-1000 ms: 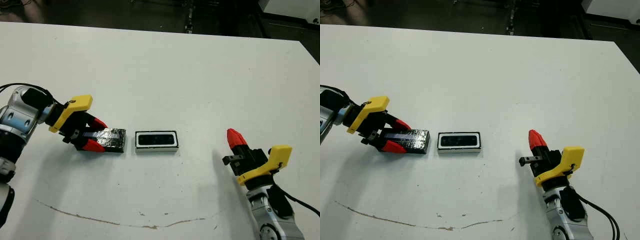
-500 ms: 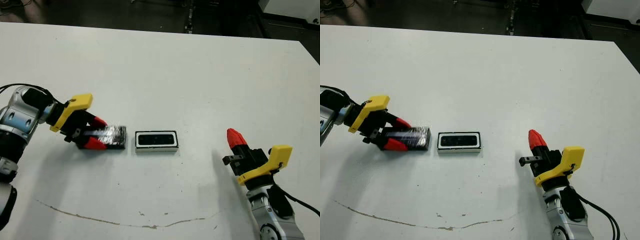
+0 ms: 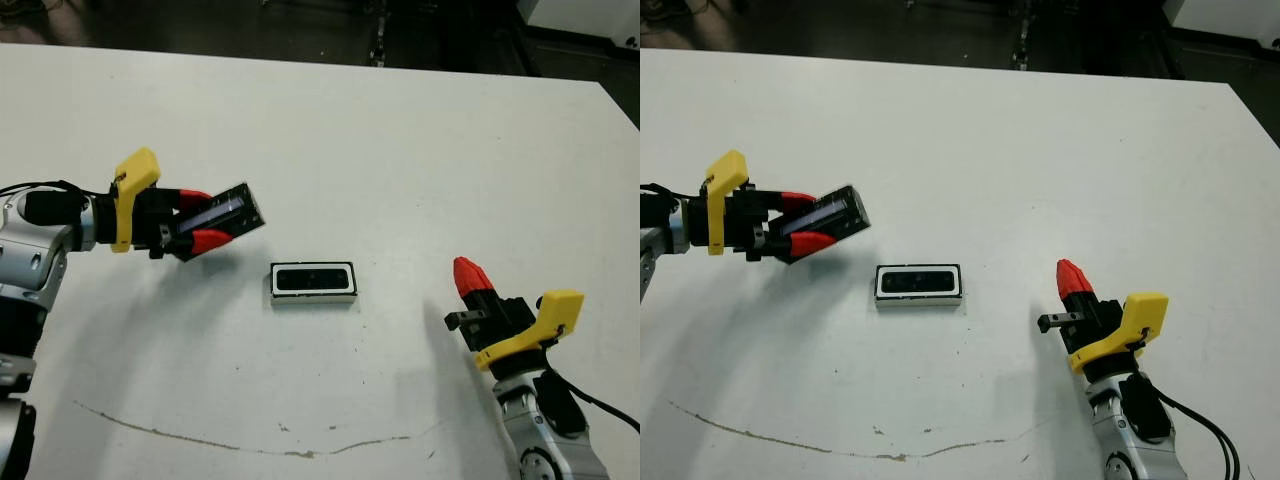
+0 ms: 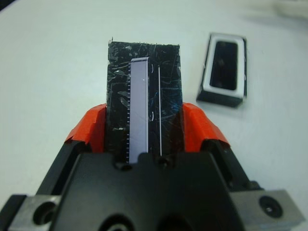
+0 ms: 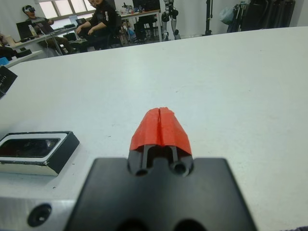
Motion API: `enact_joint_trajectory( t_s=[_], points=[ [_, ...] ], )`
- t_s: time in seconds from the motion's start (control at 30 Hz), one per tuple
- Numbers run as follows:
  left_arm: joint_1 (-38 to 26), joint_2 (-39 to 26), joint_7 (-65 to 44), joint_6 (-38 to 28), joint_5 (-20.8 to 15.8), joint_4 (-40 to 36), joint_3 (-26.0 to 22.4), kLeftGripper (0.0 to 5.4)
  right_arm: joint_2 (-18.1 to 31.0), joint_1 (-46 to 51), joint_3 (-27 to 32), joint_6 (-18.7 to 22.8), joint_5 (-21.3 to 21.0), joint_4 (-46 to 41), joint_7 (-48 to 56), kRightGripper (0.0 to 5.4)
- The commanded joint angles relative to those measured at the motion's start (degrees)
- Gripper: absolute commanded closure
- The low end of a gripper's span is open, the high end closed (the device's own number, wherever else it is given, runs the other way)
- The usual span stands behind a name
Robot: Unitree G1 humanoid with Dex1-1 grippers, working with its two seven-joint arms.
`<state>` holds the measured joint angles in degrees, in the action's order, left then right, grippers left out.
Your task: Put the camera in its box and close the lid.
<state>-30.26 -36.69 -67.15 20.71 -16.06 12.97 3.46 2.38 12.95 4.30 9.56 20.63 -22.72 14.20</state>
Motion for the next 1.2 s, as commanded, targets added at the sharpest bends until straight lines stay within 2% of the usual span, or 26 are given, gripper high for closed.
enact_joint_trajectory(
  t_s=[0.03, 0.23, 0.5, 0.77, 1.0, 1.2],
  points=[
    [1.30, -0.32, 0.26, 5.24, -1.81, -3.04, 0.16, 2.25, 0.34, 0.68, 0.20, 0.23, 0.34, -0.26, -0.38, 5.40],
    [1.66, 0.62, -1.39, 4.78, -2.76, -2.23, 0.98, 2.25, 0.23, 0.73, -0.01, -0.46, -0.24, 0.00, -0.53, 5.40],
    [2.24, 2.90, -2.83, 1.72, -3.12, -0.26, 2.02, 2.25, 0.30, 0.89, -0.21, 0.57, -0.14, -0.62, -1.25, 5.40],
    [2.30, 4.70, -3.39, 4.09, -3.29, 1.32, 4.52, 2.25, 0.63, 0.94, -0.37, 0.52, 0.15, -0.56, -1.05, 5.40],
    [2.94, 7.14, -3.34, 1.24, -2.40, 2.84, 5.93, 2.25, 0.56, 0.96, -0.36, 0.55, 0.37, -0.35, -1.13, 5.40],
    [2.16, 7.81, -5.10, 1.31, -1.91, 5.33, 7.89, 2.25, 0.70, 0.88, -0.35, 0.74, 0.62, -0.27, -0.90, 5.40]
  ],
)
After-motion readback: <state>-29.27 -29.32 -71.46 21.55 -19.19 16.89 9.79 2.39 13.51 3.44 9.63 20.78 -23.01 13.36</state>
